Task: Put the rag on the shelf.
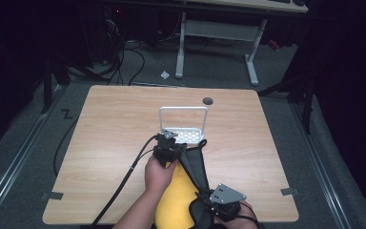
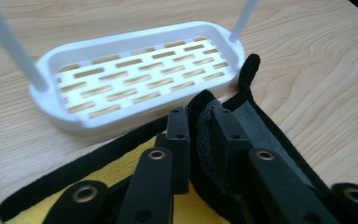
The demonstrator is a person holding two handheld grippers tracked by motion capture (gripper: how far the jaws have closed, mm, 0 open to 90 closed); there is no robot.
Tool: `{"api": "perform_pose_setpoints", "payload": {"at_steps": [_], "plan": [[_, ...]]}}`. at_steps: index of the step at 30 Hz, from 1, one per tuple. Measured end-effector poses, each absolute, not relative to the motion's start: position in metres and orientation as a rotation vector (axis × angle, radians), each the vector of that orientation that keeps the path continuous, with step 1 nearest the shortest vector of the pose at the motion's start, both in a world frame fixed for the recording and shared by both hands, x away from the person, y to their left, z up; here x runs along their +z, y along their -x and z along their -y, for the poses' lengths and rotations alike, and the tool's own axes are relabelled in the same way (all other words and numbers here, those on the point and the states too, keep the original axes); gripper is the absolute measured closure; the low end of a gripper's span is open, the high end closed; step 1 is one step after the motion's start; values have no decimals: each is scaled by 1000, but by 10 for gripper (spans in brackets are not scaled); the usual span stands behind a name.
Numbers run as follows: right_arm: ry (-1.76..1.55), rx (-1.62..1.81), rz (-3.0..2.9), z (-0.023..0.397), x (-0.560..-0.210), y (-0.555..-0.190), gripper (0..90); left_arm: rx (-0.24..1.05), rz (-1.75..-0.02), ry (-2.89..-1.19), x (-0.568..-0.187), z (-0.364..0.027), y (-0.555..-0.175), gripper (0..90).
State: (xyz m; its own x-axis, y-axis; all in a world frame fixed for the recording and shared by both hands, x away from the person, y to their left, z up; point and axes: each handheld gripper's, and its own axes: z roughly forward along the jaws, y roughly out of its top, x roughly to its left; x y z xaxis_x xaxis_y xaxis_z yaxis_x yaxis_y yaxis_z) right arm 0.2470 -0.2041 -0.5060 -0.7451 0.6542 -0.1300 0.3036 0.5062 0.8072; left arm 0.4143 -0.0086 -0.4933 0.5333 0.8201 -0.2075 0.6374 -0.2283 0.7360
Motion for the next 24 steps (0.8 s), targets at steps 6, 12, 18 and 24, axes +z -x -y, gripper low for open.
{"api": "perform_pose_setpoints", "payload": {"at_steps": [6,12,18,24], "plan": [[-841,1172,-2275,216,-500,-246,635,217,-1114,-1898,-489,22,-411,536],[-857,1164,-2277,217,-503,-249,635,213,-1079,-1883,-483,16,-405,509],[-862,1146,-2290,216,-507,-253,636,246,-1061,-1899,-488,-10,-389,514],[-868,1127,-2291,215,-512,-256,635,243,-1063,-1931,-503,-59,-356,549]]}}
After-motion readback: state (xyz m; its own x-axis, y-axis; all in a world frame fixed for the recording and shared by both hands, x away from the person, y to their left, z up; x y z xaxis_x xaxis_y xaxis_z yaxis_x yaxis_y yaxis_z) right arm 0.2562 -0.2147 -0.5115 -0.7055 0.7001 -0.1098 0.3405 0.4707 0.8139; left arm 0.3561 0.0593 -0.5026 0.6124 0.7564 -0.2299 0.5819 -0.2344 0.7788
